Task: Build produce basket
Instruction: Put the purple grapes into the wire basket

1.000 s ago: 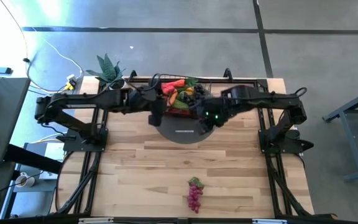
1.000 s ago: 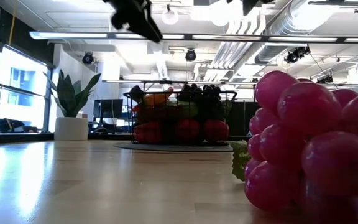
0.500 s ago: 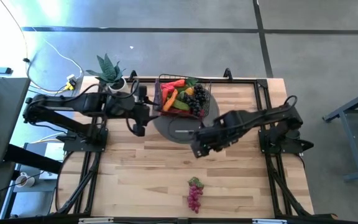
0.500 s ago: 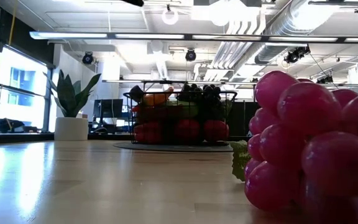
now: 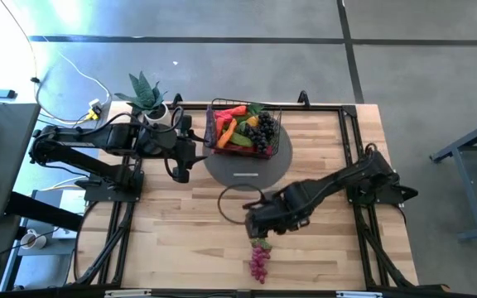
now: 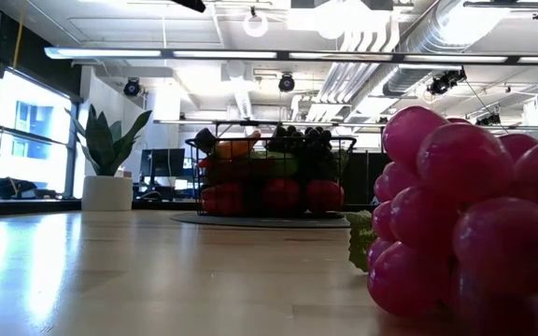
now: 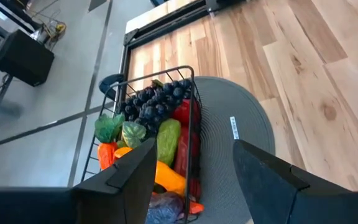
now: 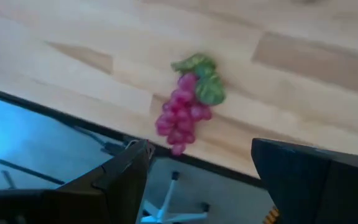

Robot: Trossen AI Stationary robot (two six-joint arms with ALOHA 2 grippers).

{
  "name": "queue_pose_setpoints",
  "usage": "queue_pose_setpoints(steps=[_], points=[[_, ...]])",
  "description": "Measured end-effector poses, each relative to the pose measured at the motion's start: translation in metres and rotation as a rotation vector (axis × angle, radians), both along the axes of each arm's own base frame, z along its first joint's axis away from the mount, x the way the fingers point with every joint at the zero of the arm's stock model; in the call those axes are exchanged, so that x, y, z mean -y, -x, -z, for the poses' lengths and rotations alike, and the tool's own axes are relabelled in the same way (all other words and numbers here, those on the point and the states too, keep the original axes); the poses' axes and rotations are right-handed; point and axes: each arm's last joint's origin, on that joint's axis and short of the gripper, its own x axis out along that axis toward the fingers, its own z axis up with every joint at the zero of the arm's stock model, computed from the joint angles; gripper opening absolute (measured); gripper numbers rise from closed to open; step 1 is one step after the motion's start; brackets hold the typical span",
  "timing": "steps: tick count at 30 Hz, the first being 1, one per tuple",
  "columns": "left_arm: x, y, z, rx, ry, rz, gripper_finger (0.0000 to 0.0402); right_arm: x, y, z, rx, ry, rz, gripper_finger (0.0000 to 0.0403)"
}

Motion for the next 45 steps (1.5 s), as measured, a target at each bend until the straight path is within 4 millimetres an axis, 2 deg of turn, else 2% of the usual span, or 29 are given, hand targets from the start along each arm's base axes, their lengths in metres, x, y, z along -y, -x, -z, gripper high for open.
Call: queue_pose_setpoints(steps=[14,30,45], points=[[0.0,0.002,0.003,-0.032,0.002,0.0,0.02,-0.054,-0.019,0.045,-0.014,-0.059,0.086,0.0266],[0.0,0.007,0.009,-0.109,0.04,-0.027,0.02,-0.074,-0.047,0.111,-0.09,-0.058,0.157,0.0266],[0.001,0.01,0.013,-0.156,0.045,-0.026,0.02,-0.082,-0.058,0.164,-0.205,-0.053,0.15,0.0262]])
